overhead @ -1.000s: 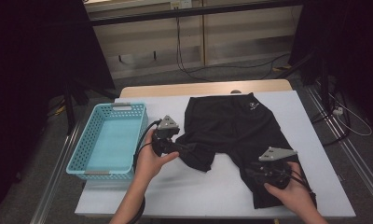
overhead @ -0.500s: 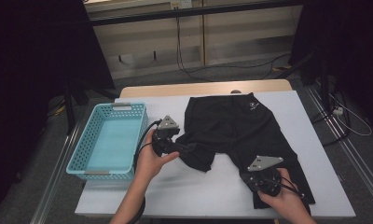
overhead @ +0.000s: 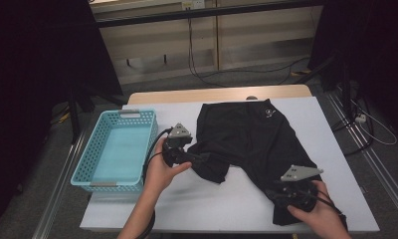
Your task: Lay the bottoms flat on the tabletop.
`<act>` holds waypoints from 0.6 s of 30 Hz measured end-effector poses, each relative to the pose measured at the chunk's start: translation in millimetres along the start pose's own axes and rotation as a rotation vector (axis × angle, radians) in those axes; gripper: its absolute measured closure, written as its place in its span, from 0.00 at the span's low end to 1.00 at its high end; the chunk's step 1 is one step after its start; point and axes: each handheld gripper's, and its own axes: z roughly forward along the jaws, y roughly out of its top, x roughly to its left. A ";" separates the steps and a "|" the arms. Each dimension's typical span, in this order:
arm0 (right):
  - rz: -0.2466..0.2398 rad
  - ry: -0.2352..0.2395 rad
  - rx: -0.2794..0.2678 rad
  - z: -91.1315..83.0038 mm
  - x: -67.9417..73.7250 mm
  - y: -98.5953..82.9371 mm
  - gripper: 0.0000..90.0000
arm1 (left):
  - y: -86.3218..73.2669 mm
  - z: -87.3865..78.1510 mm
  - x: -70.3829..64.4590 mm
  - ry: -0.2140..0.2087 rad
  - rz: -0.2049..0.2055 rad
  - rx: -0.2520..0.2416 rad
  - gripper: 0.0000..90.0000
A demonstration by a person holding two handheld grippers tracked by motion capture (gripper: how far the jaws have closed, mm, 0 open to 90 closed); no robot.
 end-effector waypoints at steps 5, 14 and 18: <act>0.106 -0.123 -0.013 -14.6 -38.7 -6.1 0.55 | -0.2 -0.9 1.3 0.003 0.000 0.001 0.13; 0.191 -0.283 0.025 -33.6 -79.5 -32.8 0.58 | 0.8 3.1 0.0 -0.006 0.004 0.002 0.13; 0.197 -0.312 0.054 -36.8 -87.0 -40.8 0.64 | 0.9 4.9 -0.9 -0.012 0.004 0.011 0.13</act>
